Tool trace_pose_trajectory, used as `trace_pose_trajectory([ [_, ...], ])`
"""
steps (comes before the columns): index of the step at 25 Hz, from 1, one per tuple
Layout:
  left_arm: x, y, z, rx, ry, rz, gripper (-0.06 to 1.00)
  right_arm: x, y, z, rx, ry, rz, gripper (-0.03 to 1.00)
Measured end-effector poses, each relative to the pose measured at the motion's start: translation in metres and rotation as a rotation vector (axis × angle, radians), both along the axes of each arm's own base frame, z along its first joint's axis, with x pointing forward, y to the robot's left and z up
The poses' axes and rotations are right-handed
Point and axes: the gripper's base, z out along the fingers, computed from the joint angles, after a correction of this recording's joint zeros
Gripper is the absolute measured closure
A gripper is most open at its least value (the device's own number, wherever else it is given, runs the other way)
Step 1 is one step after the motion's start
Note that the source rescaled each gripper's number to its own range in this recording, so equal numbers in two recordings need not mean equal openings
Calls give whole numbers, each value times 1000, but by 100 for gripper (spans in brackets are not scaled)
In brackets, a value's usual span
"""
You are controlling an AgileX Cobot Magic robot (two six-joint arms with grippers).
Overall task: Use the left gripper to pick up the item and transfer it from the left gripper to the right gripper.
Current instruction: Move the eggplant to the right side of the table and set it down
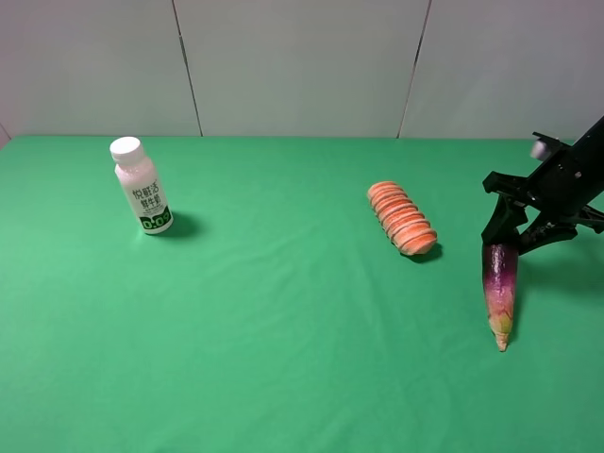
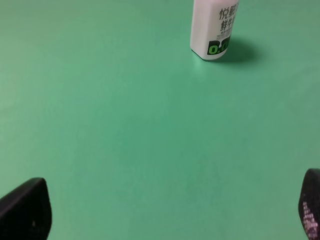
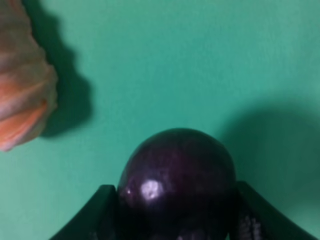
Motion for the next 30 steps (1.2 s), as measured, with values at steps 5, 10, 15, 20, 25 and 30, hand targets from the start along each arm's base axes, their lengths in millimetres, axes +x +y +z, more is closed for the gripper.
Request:
trace_pose_trajectory([
  [5,0,0,0,0,0,0,-5,4,16,-5,-43,-19,53,97],
  [10,0,0,0,-4,0,-3,-5,5,18,-6,-66,-27,53,97],
  [15,0,0,0,-4,0,-3,-5,6,18,-6,-72,-28,53,97],
  [20,0,0,0,-4,0,-3,-5,6,18,-6,-76,-31,52,97],
  [25,0,0,0,-4,0,-3,-5,7,17,-6,-82,-40,51,43],
  [30,0,0,0,-4,0,-3,-5,8,16,-6,-87,-52,42,1],
])
